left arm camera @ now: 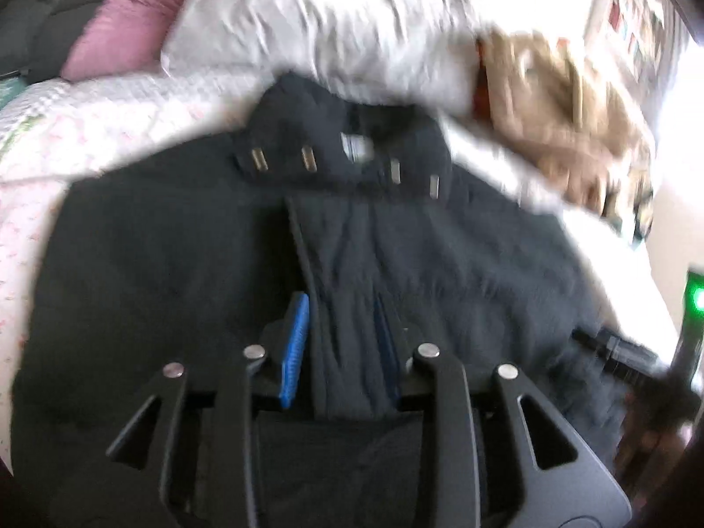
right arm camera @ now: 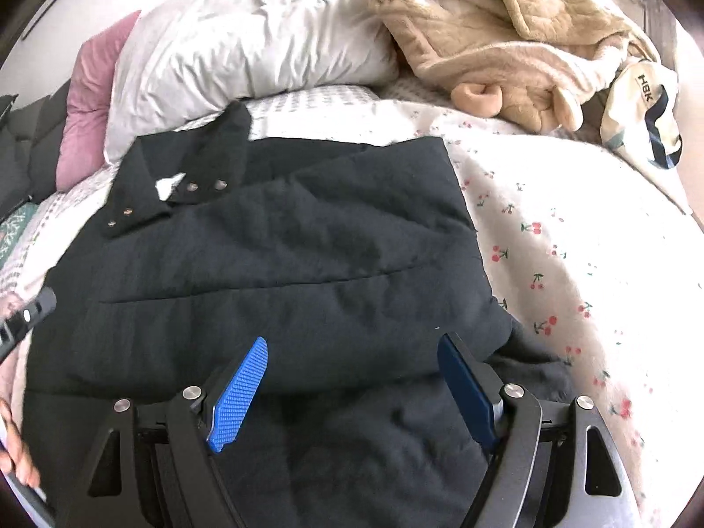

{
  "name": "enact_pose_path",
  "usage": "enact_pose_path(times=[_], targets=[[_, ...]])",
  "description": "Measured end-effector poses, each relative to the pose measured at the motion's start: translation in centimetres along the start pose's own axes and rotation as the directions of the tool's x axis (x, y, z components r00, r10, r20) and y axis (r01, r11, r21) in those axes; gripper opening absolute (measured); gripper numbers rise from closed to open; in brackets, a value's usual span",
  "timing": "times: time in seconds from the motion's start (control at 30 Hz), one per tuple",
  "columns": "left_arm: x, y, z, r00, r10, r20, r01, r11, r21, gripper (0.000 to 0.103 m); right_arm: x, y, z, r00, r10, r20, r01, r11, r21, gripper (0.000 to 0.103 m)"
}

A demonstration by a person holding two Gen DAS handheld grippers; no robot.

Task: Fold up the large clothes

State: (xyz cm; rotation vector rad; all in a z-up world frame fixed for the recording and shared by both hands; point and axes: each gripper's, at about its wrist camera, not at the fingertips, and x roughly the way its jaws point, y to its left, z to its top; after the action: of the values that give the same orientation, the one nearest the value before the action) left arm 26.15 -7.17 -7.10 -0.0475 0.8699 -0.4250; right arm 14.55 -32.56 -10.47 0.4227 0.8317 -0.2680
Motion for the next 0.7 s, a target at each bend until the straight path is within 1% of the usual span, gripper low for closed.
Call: enact_pose_path(times=[0.03, 0.07, 0.1, 0.13, 0.17, 0.2, 0.23, 0.27, 0.3, 0.33, 0.4, 0.47, 0.53, 0.57, 0.6, 0.63, 0.67, 0.7], targets=[[1.3, 0.0, -0.6, 0.998, 0.025, -0.053, -0.024, 1.000, 0.015, 0.033, 1.2, -1.0, -0.5, 0.999, -0.033, -0.041, 0.034, 0.999, 0.019, 0.081], [2.8, 0.5, -1.4, 0.992, 0.061, -0.106, -0.059, 0.998, 0.023, 0.036, 2.2, -1.9, -1.0, 0.995, -0.051, -0.089, 0.055, 0.997, 0.045, 0.081], [2.5, 1.0, -1.9, 0.995, 0.037, -0.093, -0.037, 0.999, 0.005, 0.036, 2.7, -3.2, -1.3, 0.994, -0.009, -0.110, 0.020, 0.995, 0.100, 0.081], [1.9, 1.2, -1.9, 0.996, 0.025, -0.085, -0.026, 1.000, -0.010, 0.036, 2.4, -3.4, -1.2, 0.995, 0.011, -0.095, 0.000, 0.993, 0.117, 0.081], [1.1, 1.3, -1.8, 0.994, 0.027, -0.106, -0.029, 1.000, -0.011, 0.037, 2.1, -3.4, -0.9, 0.995, 0.014, -0.097, -0.003, 0.993, 0.115, 0.081], [0.5, 1.3, -1.8, 0.993, 0.035, -0.116, -0.036, 0.999, -0.004, 0.041, 1.7, -3.3, -0.6, 0.994, 0.006, -0.106, 0.005, 0.995, 0.101, 0.081], [-0.5, 1.3, -1.8, 0.991, 0.051, -0.126, -0.050, 0.999, 0.008, 0.053, 1.1, -2.9, -0.4, 0.995, 0.010, -0.102, -0.002, 0.997, 0.081, 0.081], [-1.4, 1.5, -1.9, 0.989, 0.072, -0.133, -0.070, 0.997, 0.017, 0.062, 0.2, -2.5, -0.3, 0.995, 0.030, -0.090, -0.025, 0.998, 0.058, 0.081], [-2.2, 1.6, -2.0, 0.986, 0.093, -0.135, -0.091, 0.996, 0.020, 0.078, -0.6, -2.1, -0.3, 0.995, 0.043, -0.086, -0.041, 0.999, 0.034, 0.081], [-3.0, 1.7, -2.2, 0.985, 0.114, -0.131, -0.112, 0.993, 0.020, 0.084, -1.3, -1.7, -0.3, 0.995, 0.048, -0.088, -0.047, 0.999, 0.016, 0.081], [-5.7, 2.7, -2.8, 0.982, 0.139, -0.127, -0.140, 0.990, 0.001, 0.084, -3.4, -0.9, -0.5, 0.995, 0.064, -0.081, -0.066, 0.997, -0.028, 0.081], [-8.2, 4.0, -3.6, 0.979, 0.135, -0.153, -0.143, 0.989, -0.038, 0.086, -5.3, -0.8, -1.0, 0.994, 0.085, -0.072, -0.088, 0.995, -0.047, 0.081], [-9.8, 5.5, -4.2, 0.979, 0.129, -0.155, -0.140, 0.988, -0.065, 0.090, -7.7, -0.9, -1.6, 0.991, 0.115, -0.063, -0.119, 0.991, -0.060, 0.082], [-11.7, 6.2, -4.7, 0.980, 0.134, -0.147, -0.146, 0.986, -0.079, 0.092, -9.1, -0.9, -2.1, 0.990, 0.132, -0.057, -0.136, 0.988, -0.071, 0.083], [-12.9, 6.6, -5.0, 0.981, 0.137, -0.137, -0.149, 0.985, -0.086, 0.095, -10.3, -1.0, -2.7, 0.988, 0.145, -0.051, -0.149, 0.985, -0.084, 0.084], [-14.3, 7.0, -5.4, 0.982, 0.141, -0.123, -0.152, 0.984, -0.090, 0.101, -11.3, -1.2, -3.3, 0.987, 0.156, -0.045, -0.159, 0.983, -0.096, 0.085], [-16.3, 7.6, -6.1, 0.985, 0.144, -0.100, -0.154, 0.983, -0.097, 0.103, -12.1, -1.5, -3.8, 0.986, 0.164, -0.039, -0.167, 0.980, -0.106, 0.085], [-17.3, 7.9, -6.4, 0.986, 0.143, -0.082, -0.151, 0.983, -0.099, 0.102, -12.6, -1.8, -4.2, 0.985, 0.167, -0.036, -0.170, 0.979, -0.110, 0.085]])
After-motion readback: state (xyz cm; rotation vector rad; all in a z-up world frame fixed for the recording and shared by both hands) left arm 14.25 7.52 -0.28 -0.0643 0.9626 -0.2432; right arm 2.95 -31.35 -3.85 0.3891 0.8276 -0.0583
